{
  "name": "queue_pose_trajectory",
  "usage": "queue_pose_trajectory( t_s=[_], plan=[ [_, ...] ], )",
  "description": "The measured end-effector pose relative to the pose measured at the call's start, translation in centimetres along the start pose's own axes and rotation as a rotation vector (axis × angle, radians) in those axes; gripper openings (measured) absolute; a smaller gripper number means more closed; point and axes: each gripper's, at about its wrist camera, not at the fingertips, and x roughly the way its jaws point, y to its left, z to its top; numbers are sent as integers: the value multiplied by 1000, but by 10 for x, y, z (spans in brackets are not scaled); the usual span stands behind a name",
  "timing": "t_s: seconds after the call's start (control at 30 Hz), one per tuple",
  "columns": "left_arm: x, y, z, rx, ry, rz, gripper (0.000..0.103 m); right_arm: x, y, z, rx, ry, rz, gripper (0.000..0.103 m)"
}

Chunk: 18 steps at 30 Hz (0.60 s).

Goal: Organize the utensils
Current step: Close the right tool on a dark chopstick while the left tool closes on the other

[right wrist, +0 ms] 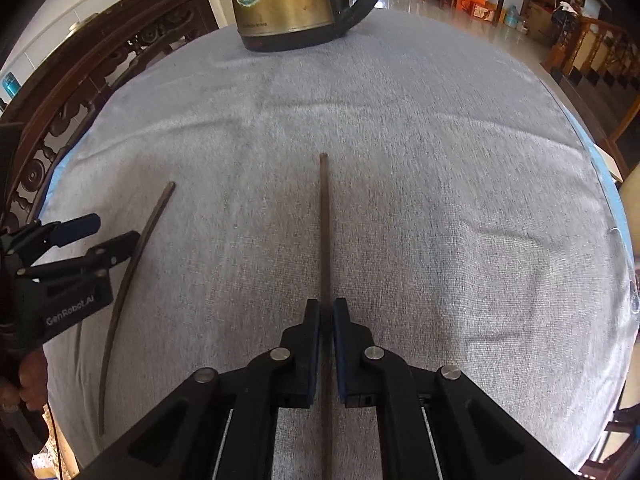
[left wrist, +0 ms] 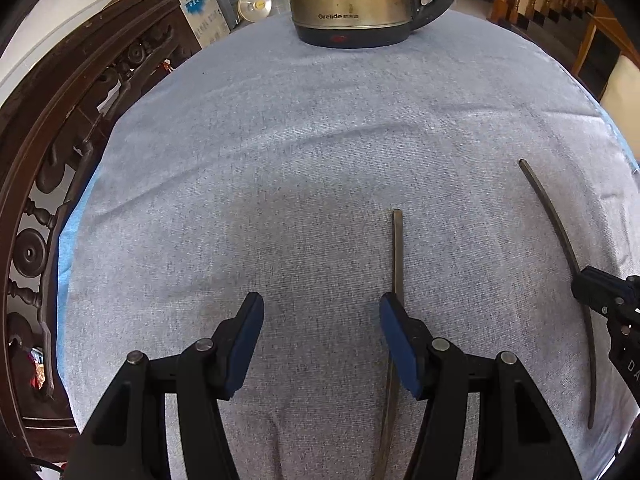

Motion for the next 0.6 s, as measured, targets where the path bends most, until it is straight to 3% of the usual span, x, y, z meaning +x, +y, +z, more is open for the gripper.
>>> queue_pose_trajectory(
  t_s=[0.2,0.3,0.43,0.53,0.6],
  plan=[
    [4,-4,11,15,4,-31,59,5,-3,15,25,26,27,11],
    [3,-6,15,23,11,-65,47,10,-1,28,20,25,15,12],
    [5,-9,18,38,18,-89,33,15,7,43,2,40,9,26],
    [5,-12,20,44,25,-120,19,18,13,48,-6,28,-17,25],
    [5,-12,20,51,21,-126,15,20,18,51,-27,23,-40,18]
  ],
)
